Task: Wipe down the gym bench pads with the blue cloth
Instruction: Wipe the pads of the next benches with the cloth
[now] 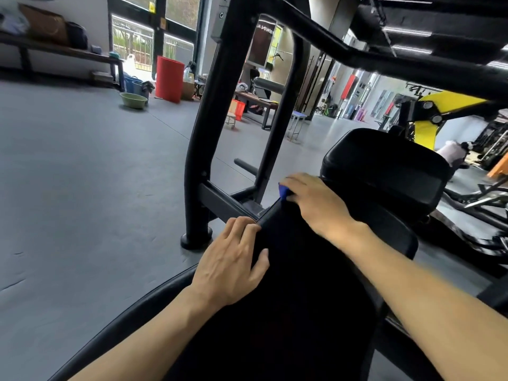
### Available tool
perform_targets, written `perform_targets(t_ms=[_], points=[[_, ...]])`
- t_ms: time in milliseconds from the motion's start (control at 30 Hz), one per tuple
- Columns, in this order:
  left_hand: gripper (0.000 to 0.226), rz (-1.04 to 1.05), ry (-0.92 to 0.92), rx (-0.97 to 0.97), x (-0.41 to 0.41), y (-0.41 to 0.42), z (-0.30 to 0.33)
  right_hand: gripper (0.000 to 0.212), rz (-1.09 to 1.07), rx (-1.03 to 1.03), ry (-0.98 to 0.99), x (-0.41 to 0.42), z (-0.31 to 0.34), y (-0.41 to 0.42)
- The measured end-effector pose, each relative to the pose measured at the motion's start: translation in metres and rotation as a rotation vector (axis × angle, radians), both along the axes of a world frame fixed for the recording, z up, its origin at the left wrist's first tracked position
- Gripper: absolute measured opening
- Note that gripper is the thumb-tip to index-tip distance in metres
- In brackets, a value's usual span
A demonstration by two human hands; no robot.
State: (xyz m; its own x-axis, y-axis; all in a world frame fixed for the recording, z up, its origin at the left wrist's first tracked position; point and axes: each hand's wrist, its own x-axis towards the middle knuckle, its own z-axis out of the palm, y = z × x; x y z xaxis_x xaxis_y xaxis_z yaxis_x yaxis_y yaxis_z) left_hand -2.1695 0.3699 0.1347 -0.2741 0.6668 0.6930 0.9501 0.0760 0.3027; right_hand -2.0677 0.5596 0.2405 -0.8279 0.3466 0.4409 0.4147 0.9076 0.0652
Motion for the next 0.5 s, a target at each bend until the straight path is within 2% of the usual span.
perform_targets(t_ms=[33,100,233,300,367,500], points=[[0.04,0.004,0.002,-0.006,0.0,0.0,0.0,0.025,-0.067,-0.01,-0.005,-0.011,0.006,0.009],[0.041,0.0,-0.011,-0.011,0.0,0.0,0.001,0.021,-0.066,-0.008,-0.058,-0.026,0.001,0.003],[0.034,0.034,-0.102,0.05,0.0,0.002,-0.003,0.026,0.247,-0.083,-0.136,-0.016,-0.039,-0.057],[0.031,0.039,-0.112,0.068,0.0,0.002,-0.004,0.023,0.311,-0.1,-0.171,-0.01,-0.03,-0.05],[0.032,0.038,-0.086,0.058,-0.001,0.001,-0.005,0.016,0.254,-0.057,-0.2,-0.014,-0.012,-0.016],[0.035,-0.019,-0.035,0.02,-0.002,-0.002,-0.001,0.01,-0.021,-0.028,-0.031,-0.006,0.022,0.038]])
